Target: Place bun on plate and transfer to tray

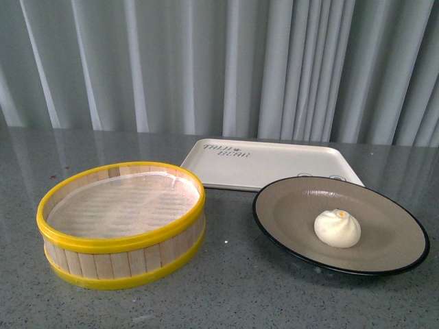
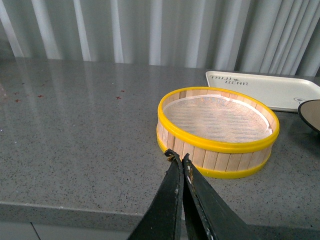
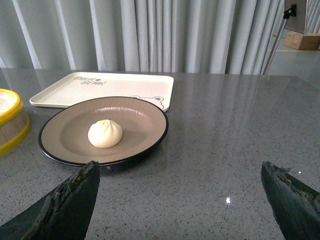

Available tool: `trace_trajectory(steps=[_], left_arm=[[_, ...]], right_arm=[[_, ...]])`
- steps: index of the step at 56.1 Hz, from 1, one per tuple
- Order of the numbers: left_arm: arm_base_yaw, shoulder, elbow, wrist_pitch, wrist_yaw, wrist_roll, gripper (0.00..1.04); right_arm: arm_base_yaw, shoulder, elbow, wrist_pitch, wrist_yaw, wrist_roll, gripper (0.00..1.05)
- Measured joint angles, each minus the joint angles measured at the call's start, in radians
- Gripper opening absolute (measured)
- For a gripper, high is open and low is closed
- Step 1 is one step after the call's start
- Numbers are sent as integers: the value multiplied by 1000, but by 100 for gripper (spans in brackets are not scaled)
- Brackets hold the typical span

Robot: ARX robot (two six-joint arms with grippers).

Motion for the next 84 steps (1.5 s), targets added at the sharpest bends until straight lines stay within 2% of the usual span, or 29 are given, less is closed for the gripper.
trace_trajectory(steps=[5,8,18,34,38,59,64,68,73,76,80,84], left_arm=[[0,-1,0,-4,-1,0,4],[0,-2,0,-5,0,0,11],[0,-2,0,-5,0,0,54],[0,-2,0,-5,0,1,100],[0,-2,0,-5,0,0,98],[0,-2,0,-5,0,0,98],[0,-2,0,-5,0,0,98],[0,-2,0,-5,0,0,98],[0,-2,0,-5,0,0,98],[0,-3,0,-5,0,0,98],[0,-3,0,-5,0,0,98],[0,-3,0,-5,0,0,98]], right_arm=[[0,0,0,0,0,0,96],[0,0,0,0,0,0,96],[0,0,0,0,0,0,96],[0,0,0,0,0,0,96],[0,0,0,0,0,0,96],[0,0,0,0,0,0,96],[4,128,74,-143,3,145,96],[31,290,121,-107,16,164,96],[32,452,174,-63,-31,43,96],[12,587,226,-3,-55,-114,96],[-5,752,310,-18,-85,-386,96],[3,839,349,-44,-88,-543,96]])
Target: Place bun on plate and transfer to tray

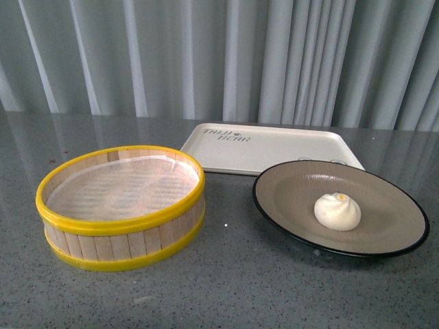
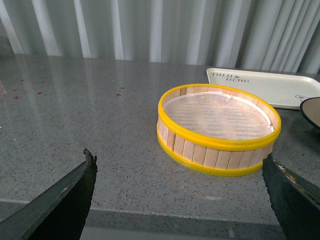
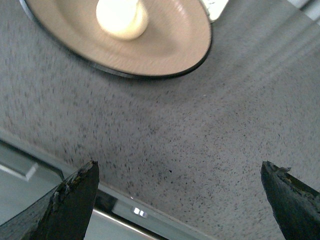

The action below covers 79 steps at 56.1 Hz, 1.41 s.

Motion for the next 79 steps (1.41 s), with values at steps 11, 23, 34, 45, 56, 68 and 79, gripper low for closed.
trace_trajectory(steps=[11,23,34,45,56,68,79], left_arm=[[0,0,0,0,0,0,98],[0,0,0,0,0,0,98],[0,0,0,0,0,0,98],[0,0,0,0,0,0,98],[0,0,0,0,0,0,98],[0,0,0,0,0,0,98],[0,0,0,0,0,0,98]], right_arm=[[50,204,57,57,-7,-532,96],[51,341,121,94,-19,-771,96],[60,454,186,158,-26,-900,96],[104,556,228,242,-11,-913,96],[148,635,232,317,5,-901,96],[166,684,261,348,14,-901,96],[181,715,294,349,29,-898,83]])
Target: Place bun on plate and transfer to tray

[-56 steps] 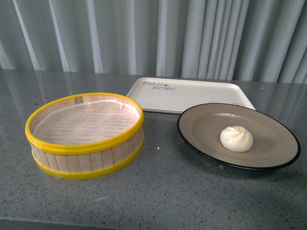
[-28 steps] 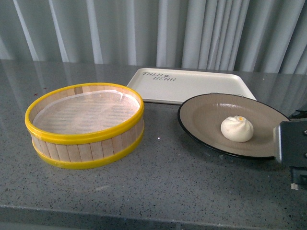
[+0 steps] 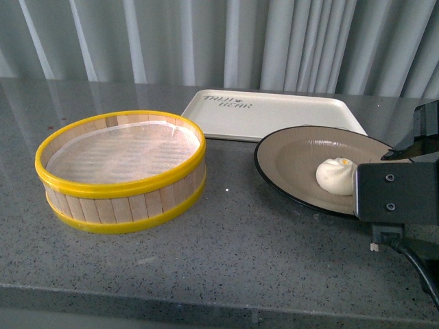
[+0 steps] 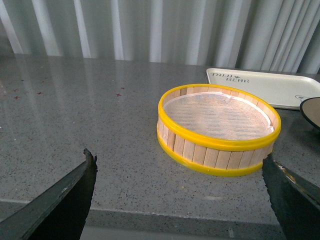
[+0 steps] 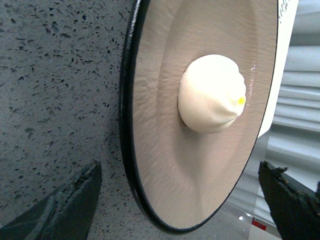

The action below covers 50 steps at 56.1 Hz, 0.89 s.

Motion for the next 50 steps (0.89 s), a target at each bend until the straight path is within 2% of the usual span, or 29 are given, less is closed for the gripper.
trace_trajectory(steps=[5,25,29,35,50], left_arm=[[0,0,0,0,0,0,98],[0,0,0,0,0,0,98],[0,0,0,0,0,0,98],[0,0,0,0,0,0,98],[0,0,0,0,0,0,98]], right_arm=[[6,14,8,-1,3,1,74],[24,50,2,-4,8,11,18],[25,50,-9,6,13,-4,10],[24,36,-11,41,21,-24,4],[15,33,-71,122,25,-69,4]])
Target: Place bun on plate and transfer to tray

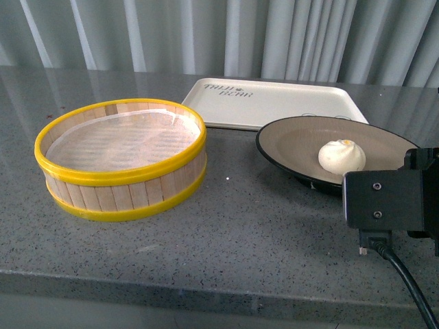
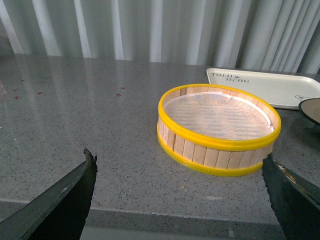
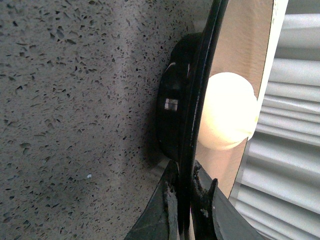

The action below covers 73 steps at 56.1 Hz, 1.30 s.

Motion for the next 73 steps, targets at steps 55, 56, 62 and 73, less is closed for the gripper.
trace_trajectory(steps=[55,56,62,73], left_arm=[[0,0,0,0,0,0,98],[0,0,0,0,0,0,98],[0,0,0,0,0,0,98],[0,0,0,0,0,0,98]], right_arm=[[-23,-4,-97,303,68,-164,3],[-26,-6,-92,303,68,-166,3],[-45,-11,-63,312,56,-179,3],[-114,5,2,360,17,-195,3]])
